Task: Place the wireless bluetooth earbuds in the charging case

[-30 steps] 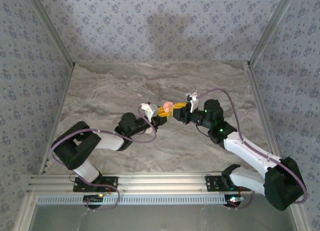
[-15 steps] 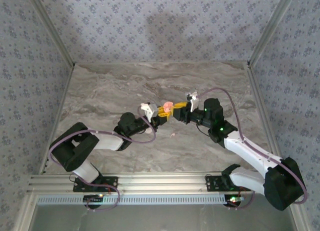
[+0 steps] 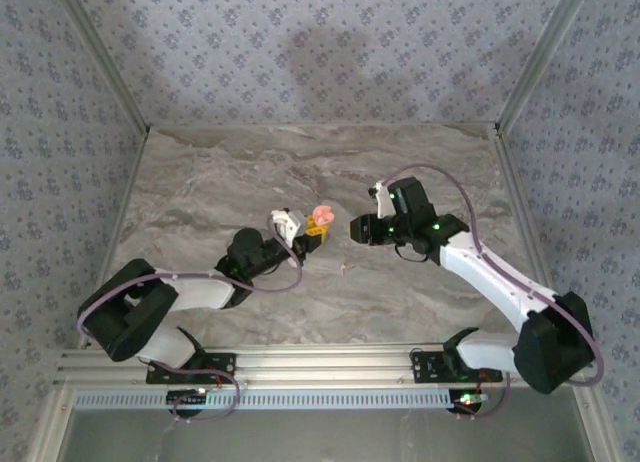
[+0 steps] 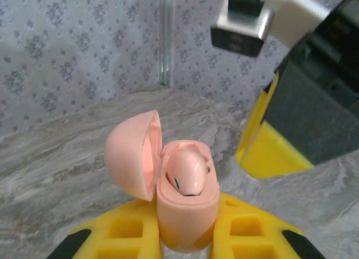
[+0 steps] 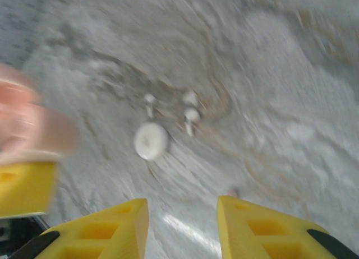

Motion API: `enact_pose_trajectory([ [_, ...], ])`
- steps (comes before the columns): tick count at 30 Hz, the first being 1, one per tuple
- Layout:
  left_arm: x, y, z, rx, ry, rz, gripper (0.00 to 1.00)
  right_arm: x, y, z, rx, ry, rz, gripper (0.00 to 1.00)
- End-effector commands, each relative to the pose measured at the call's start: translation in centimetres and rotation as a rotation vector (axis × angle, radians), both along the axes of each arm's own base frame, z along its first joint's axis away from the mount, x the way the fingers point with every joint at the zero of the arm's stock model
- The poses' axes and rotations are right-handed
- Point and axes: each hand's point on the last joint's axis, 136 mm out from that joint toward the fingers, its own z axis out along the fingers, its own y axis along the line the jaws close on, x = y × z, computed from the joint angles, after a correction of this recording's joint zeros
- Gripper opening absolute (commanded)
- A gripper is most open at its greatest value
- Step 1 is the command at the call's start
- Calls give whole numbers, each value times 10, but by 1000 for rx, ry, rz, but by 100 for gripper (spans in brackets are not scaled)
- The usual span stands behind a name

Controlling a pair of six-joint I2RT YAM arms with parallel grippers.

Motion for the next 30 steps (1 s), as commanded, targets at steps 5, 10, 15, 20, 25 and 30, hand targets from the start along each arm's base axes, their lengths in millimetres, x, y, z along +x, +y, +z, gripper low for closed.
enact_pose_trajectory([
  [5,-3,31,-14,90,18,100,17,-25,-5,-56,-205,345,-68,39],
  [10,-7,45,-20,126,33,143,17,-24,11,-82,-305,415,-4,39],
  [15,-10,52,-21,137,32,159,17,-17,28,-99,-333,440,32,39],
  [20,-10,58,-18,144,20,177,17,-15,33,-115,-373,468,56,38],
  [25,-10,63,-17,143,16,189,17,-12,33,-130,-416,488,64,37],
  [30,-11,66,-16,143,13,194,17,-12,31,-138,-464,495,71,36],
])
